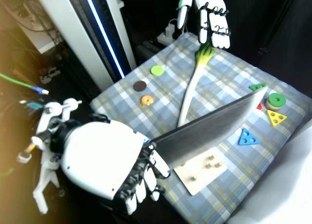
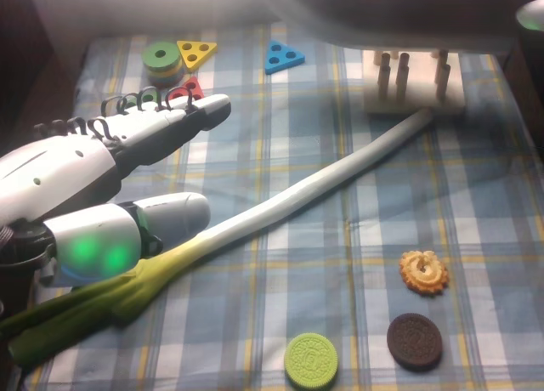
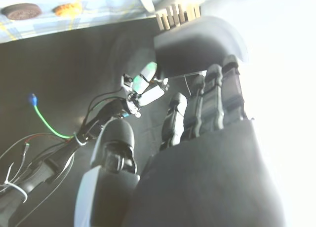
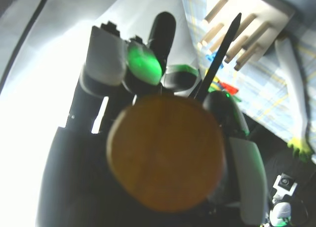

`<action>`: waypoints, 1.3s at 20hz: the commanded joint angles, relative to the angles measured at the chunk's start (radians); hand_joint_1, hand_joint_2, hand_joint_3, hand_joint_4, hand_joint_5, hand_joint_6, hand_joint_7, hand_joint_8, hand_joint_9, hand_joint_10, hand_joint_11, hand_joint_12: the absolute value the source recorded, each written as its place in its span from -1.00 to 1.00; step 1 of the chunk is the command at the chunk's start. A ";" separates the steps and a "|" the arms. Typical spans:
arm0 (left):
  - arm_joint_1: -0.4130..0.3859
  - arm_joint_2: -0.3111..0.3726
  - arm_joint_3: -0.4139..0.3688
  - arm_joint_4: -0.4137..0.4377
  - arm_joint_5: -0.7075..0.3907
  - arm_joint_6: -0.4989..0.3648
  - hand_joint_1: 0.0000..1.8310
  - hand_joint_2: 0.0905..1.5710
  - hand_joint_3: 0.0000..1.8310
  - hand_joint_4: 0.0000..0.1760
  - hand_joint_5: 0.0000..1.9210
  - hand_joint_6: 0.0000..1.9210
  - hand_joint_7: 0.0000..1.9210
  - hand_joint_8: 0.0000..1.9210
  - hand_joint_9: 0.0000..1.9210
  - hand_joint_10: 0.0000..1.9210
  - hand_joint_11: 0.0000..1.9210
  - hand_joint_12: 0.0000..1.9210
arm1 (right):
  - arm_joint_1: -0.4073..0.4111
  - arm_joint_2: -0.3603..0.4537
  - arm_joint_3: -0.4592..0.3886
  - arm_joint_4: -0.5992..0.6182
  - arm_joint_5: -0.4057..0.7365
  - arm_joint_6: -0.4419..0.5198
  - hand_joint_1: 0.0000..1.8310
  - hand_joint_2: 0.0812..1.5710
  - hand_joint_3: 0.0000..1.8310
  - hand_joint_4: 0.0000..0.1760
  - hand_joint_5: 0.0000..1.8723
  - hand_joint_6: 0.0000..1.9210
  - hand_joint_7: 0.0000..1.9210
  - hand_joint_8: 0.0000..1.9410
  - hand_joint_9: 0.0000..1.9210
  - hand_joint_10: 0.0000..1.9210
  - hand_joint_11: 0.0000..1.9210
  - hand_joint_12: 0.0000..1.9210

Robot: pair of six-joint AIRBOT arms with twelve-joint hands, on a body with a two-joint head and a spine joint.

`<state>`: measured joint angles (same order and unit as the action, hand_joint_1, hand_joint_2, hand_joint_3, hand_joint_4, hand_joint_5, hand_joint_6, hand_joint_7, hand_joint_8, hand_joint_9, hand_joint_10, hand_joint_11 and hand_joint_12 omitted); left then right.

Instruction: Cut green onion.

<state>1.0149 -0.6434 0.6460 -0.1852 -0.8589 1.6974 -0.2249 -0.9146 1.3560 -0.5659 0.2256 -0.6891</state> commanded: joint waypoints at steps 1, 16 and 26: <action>-0.003 0.005 0.001 0.006 -0.119 -0.006 -1.00 0.69 -1.00 1.00 -1.00 -1.00 -1.00 -1.00 -1.00 -1.00 -1.00 -1.00 | 0.021 0.011 0.001 0.019 0.086 0.002 -0.84 0.98 -1.00 -0.29 -0.31 1.00 0.09 1.00 0.32 1.00 0.48 1.00; 0.015 0.002 0.002 -0.023 -0.137 -0.007 -1.00 0.66 -1.00 1.00 -1.00 -1.00 -1.00 -1.00 -1.00 -1.00 -1.00 -1.00 | 0.020 0.044 -0.032 0.005 0.100 0.016 -0.97 0.97 -1.00 0.52 -0.10 1.00 0.26 1.00 0.44 1.00 0.59 1.00; 0.018 0.001 0.002 -0.029 -0.131 -0.007 -1.00 0.66 -1.00 1.00 -1.00 -1.00 -1.00 -1.00 -1.00 -1.00 -1.00 -1.00 | 0.021 0.071 -0.055 0.009 0.145 0.019 -0.86 0.98 -1.00 -0.64 -0.15 1.00 0.12 1.00 0.28 1.00 0.37 1.00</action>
<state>1.0397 -0.6434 0.6460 -0.2211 -0.8757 1.6970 -0.2214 -0.8524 1.2980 -0.5812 0.2707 -0.6769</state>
